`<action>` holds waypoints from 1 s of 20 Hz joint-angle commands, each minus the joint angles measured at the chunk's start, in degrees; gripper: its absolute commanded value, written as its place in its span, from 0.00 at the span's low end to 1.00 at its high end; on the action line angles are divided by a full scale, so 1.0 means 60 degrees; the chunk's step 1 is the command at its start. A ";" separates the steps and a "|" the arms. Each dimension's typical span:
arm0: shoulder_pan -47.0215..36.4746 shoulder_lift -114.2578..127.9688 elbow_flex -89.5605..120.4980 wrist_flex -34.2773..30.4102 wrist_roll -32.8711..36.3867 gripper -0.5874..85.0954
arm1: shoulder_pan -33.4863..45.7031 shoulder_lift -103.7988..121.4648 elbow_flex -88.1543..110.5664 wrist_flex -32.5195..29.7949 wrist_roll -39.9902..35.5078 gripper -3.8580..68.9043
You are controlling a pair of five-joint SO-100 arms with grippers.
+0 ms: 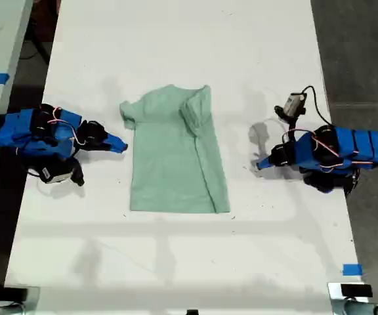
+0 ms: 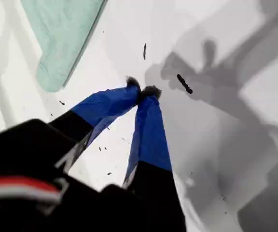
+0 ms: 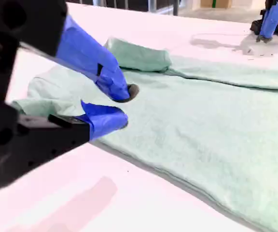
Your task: Fold t shirt
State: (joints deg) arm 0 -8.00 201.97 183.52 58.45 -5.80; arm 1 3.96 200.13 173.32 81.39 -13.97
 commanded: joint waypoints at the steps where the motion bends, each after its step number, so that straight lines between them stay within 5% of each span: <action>1: -0.0483 0.0103 0.0146 -0.0044 0.0396 0.01 | 0.0937 0.0117 0.0337 0.0029 -0.0308 0.08; 7: -0.0703 -0.1289 -0.0630 -0.0117 0.0190 0.00 | 0.0952 0.0117 0.0337 0.0015 -0.0308 0.08; 11: -0.0747 -0.6108 -0.4922 0.1069 -0.0132 0.00 | 0.0967 0.0117 0.0337 0.0015 -0.0308 0.08; 15: -0.2168 -1.2012 -1.1221 0.3809 0.1860 0.07 | 0.0835 0.0117 0.0337 0.0015 -0.0234 0.08; 16: -0.2959 -1.2759 -1.1836 0.3823 0.2886 0.22 | 0.0747 0.0117 0.0337 0.0015 -0.0205 0.08; 20: -0.4907 -1.5454 -1.2949 0.3633 0.5142 0.34 | 0.0601 0.0117 0.0337 0.0000 -0.0234 0.08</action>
State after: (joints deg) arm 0 -33.40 114.17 111.18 80.42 21.45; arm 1 8.00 200.13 173.32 81.65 -15.38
